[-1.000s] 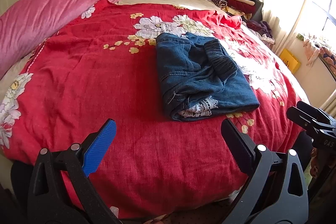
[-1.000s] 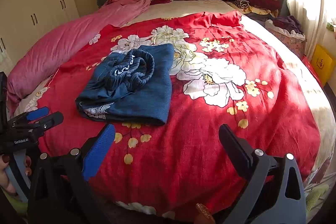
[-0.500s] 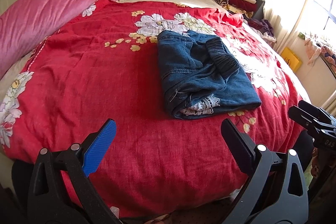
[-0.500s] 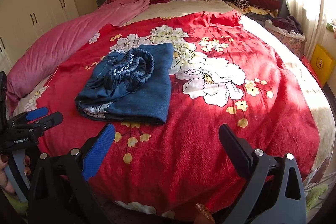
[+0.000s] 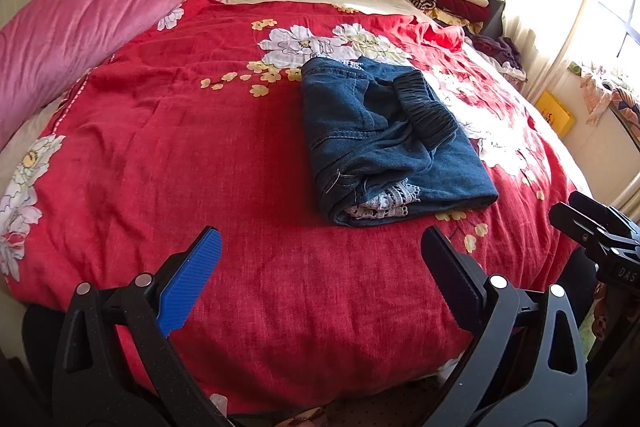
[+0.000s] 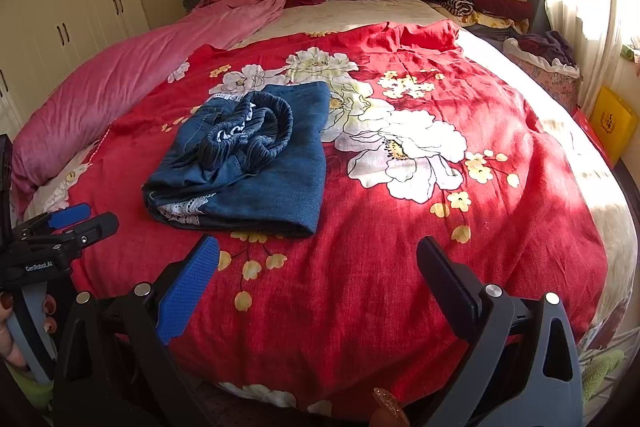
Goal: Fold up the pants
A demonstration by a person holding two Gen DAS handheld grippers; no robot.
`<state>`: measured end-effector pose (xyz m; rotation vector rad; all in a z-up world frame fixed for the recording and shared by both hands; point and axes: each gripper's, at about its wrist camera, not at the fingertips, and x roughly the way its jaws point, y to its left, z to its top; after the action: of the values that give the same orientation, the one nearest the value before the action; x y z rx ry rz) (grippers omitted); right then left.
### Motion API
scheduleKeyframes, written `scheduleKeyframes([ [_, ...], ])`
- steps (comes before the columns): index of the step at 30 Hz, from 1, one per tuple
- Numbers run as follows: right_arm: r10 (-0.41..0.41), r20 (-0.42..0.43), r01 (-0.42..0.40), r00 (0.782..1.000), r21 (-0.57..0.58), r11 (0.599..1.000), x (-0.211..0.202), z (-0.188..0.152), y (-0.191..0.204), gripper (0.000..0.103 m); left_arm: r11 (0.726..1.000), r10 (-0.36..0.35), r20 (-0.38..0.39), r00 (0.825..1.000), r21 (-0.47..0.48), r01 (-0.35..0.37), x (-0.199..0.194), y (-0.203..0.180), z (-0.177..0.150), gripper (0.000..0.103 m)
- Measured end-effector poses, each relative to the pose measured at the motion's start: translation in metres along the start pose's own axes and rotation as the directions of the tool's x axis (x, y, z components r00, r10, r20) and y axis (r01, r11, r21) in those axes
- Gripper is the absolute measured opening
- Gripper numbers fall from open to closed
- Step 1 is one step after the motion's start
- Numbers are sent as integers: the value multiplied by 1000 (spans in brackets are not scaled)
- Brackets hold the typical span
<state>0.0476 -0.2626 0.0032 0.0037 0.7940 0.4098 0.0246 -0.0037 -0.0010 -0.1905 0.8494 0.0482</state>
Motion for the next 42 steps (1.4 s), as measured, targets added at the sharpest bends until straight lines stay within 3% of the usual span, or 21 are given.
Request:
scheduleKeyframes([
  [33,-25,-20,25,999,-1,1000,3,-2,-3,98,1000,-2,-22,1000,1,2,6,3,-1,94],
  [42,-89,-27,89,996,15,996,8,5,-25,98,989,121,-50,991,-80,-125,18,46,8,94],
])
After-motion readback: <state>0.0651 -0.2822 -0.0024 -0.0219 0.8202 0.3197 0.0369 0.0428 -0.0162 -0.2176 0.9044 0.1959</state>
